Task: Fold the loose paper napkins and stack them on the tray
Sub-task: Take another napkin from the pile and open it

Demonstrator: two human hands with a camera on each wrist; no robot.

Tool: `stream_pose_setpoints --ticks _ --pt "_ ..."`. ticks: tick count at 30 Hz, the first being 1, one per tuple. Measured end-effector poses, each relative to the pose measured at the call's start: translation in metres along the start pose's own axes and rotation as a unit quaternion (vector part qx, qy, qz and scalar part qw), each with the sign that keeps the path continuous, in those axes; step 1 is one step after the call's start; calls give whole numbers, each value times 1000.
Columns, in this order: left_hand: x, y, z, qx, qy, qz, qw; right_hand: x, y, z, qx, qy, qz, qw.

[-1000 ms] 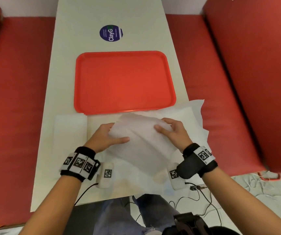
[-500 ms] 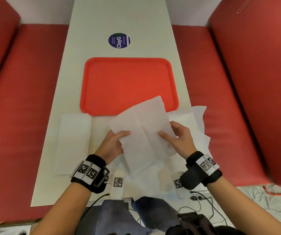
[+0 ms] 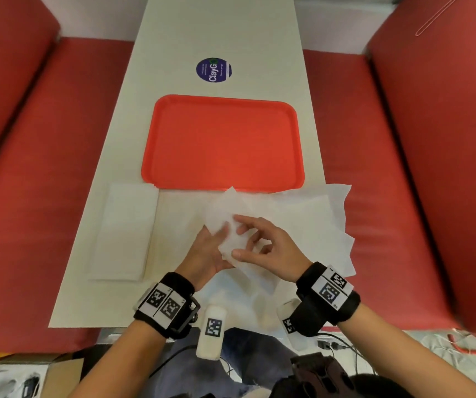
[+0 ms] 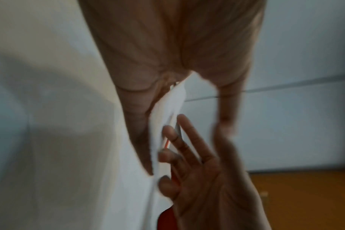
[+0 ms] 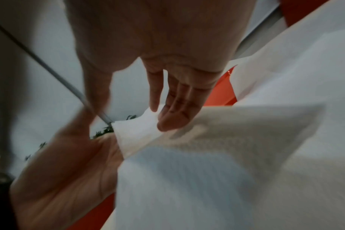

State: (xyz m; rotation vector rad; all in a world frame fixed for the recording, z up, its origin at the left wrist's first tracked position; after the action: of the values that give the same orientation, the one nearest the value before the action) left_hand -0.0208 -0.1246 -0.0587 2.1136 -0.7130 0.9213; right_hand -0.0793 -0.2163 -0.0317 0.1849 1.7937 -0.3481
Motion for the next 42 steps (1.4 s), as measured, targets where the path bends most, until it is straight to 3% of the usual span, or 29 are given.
stream_pose_setpoints --ticks 8,15,22,26,28,35,42 --pt "10 -27 2 49 54 118 990 1 -26 16 81 -18 -55 995" --pt "28 -62 -11 88 82 167 979 -7 3 37 21 -21 -39 999" --pt "39 -123 -32 138 112 161 971 -24 74 72 -85 -29 38 995" --pt "56 -178 -46 262 140 203 933 -18 108 95 -54 -5 -7 998" --pt "67 -200 -51 291 149 236 915 -15 123 107 -44 10 -56 997" --pt "94 -242 -46 304 131 445 832 -8 166 141 -49 55 -122 990" --pt "78 -261 -33 283 106 520 799 7 174 138 -38 64 -172 982"
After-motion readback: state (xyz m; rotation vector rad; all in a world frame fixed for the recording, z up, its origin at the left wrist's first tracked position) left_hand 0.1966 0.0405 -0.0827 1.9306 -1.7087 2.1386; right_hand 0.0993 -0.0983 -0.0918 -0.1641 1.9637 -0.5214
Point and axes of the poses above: each hand's wrist, its own z-axis towards the middle knuckle, its own y-axis out of the palm, x = y × z, the point moved 10 cm from there along z, towards the middle knuckle, and after that the axes turned 6 degrees about z, right-handed, at the moved point
